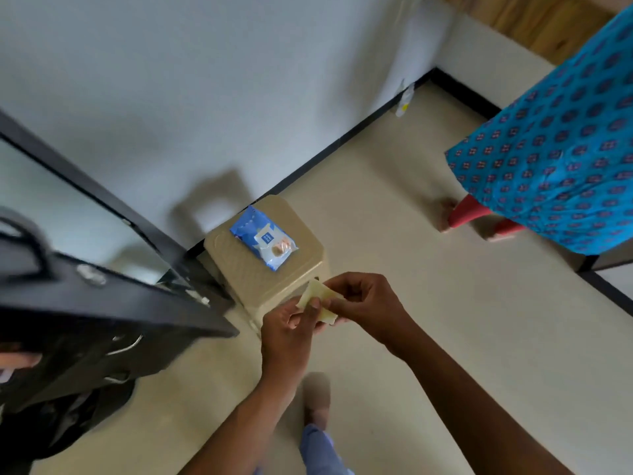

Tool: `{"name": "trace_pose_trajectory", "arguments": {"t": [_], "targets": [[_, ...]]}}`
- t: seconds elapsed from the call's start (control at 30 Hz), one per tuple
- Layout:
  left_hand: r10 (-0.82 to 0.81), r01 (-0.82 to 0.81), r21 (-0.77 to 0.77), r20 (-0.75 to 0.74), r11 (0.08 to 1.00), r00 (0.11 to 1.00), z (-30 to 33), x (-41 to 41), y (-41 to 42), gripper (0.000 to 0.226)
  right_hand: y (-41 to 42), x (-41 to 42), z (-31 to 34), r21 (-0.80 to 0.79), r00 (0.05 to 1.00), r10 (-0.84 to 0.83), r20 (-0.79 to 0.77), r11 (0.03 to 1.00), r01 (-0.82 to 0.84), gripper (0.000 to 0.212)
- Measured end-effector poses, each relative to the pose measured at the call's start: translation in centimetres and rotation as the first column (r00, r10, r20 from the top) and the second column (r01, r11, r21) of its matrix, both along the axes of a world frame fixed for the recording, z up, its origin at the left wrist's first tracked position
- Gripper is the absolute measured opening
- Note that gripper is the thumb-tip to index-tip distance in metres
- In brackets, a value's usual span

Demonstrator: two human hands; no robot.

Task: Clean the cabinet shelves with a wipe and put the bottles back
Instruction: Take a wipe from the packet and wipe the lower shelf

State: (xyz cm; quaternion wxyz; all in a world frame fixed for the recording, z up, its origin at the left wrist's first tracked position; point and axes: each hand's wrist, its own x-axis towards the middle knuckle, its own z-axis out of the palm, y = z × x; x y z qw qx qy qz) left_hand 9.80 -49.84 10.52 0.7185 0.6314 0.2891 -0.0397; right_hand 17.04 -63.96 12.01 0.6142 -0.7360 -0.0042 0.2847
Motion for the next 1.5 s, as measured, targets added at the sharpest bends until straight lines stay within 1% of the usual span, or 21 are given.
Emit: {"name": "trace_pose_trajectory", "arguments": {"t": [0.1, 0.2, 0.3, 0.37, 0.47, 0.53, 0.63, 0.7, 0.73, 0.8, 0.83, 0.93, 1.03, 1.13, 1.2, 1.23, 1.27, 1.33, 1.4, 1.5], "targets": [[-0.099, 0.099, -0.001, -0.045, 0.995, 0.994, 1.6, -3.6, 1.5, 0.011, 0.1, -3.5, 2.0, 0.003, 0.998, 0.043, -0.035, 0.999, -0.043, 0.020], [-0.169, 0.169, -0.006, -0.092, 0.986, 0.981, 2.3, -7.4, 4.3, 0.007, 1.0, -6.9, 2.7, -0.022, 0.988, 0.129, -0.087, 0.991, -0.132, 0.022], [-0.238, 0.243, 0.027, -0.119, 0.970, 0.964, 2.6, -11.1, 7.9, 0.033, 3.0, -10.2, 2.4, -0.006, 0.976, 0.154, -0.157, 0.988, -0.157, 0.019], [-0.236, 0.240, 0.013, -0.144, 0.971, 0.961, 2.6, -13.2, 10.8, 0.038, 5.3, -12.0, 2.4, 0.004, 0.967, 0.179, -0.179, 0.983, -0.181, 0.022], [-0.239, 0.239, -0.015, -0.144, 0.971, 0.960, 3.0, -15.2, 15.7, 0.029, 10.2, -14.0, 2.4, 0.032, 0.948, 0.202, -0.248, 0.979, -0.200, 0.025], [-0.220, 0.219, -0.020, -0.132, 0.976, 0.967, 3.3, -15.9, 19.1, 0.022, 13.9, -14.9, 2.3, 0.027, 0.948, 0.200, -0.248, 0.980, -0.200, 0.022], [-0.109, 0.107, -0.028, -0.119, 0.994, 0.987, 3.3, -16.5, 24.3, 0.019, 20.1, -16.0, 1.7, -0.029, 0.969, 0.192, -0.154, 0.980, -0.199, 0.014], [-0.022, 0.019, -0.029, -0.095, 0.999, 0.995, 2.8, -16.6, 27.7, 0.021, 24.2, -16.2, 1.2, -0.047, 0.984, 0.147, -0.104, 0.987, -0.153, 0.021], [0.025, -0.027, -0.023, -0.084, 0.999, 0.996, 2.4, -16.6, 29.2, 0.021, 26.1, -16.2, 0.8, -0.048, 0.989, 0.129, -0.073, 0.990, -0.133, 0.020], [0.106, -0.107, -0.008, -0.047, 0.994, 0.993, 1.5, -16.4, 31.9, 0.012, 29.5, -16.0, -0.1, -0.030, 0.991, 0.130, 0.008, 0.991, -0.130, 0.011], [0.144, -0.144, 0.007, -0.024, 0.990, 0.989, 1.0, -16.2, 33.1, 0.012, 30.9, -15.7, -0.5, -0.015, 0.991, 0.133, 0.032, 0.991, -0.133, 0.008], [0.226, -0.226, 0.069, 0.010, 0.972, 0.974, 0.0, -14.9, 35.7, 0.010, 34.8, -14.1, -1.3, -0.013, 0.993, 0.114, 0.027, 0.993, -0.114, 0.009], [0.310, -0.313, 0.095, 0.046, 0.945, 0.950, -1.9, -12.9, 37.9, 0.020, 38.3, -11.6, -2.7, -0.051, 0.989, 0.126, 0.076, 0.991, -0.122, 0.010], [0.376, -0.380, 0.221, 0.064, 0.898, 0.925, -4.9, -11.2, 39.4, 0.026, 41.5, -8.6, -5.5, -0.152, 0.975, 0.167, 0.146, 0.978, -0.144, 0.012], [0.391, -0.380, 0.320, 0.035, 0.868, 0.920, -7.1, -10.5, 39.7, 0.029, 43.4, -6.1, -8.0, -0.256, 0.957, 0.186, 0.224, 0.958, -0.126, 0.015], [0.385, -0.362, 0.352, 0.005, 0.863, 0.923, -8.2, -10.1, 39.7, 0.034, 44.5, -5.0, -9.3, -0.311, 0.939, 0.203, 0.278, 0.944, -0.112, 0.017], [0.369, -0.333, 0.376, -0.025, 0.865, 0.929, -9.3, -9.7, 39.6, 0.040, 45.6, -3.8, -10.4, -0.368, 0.912, 0.231, 0.339, 0.925, -0.097, 0.017], [0.301, -0.227, 0.460, -0.094, 0.858, 0.949, -10.8, -8.9, 39.1, 0.050, 48.0, -1.6, -12.2, -0.463, 0.849, 0.302, 0.432, 0.883, -0.078, 0.019], [0.232, -0.122, 0.563, -0.127, 0.817, 0.964, -11.5, -8.1, 38.9, 0.057, 50.7, 0.5, -13.3, -0.535, 0.799, 0.361, 0.481, 0.843, -0.058, 0.022], [0.177, -0.050, 0.661, -0.126, 0.748, 0.976, -12.4, -6.9, 39.2, 0.065, 54.6, 3.1, -14.1, -0.619, 0.717, 0.436, 0.543, 0.785, -0.009, 0.020]]}}
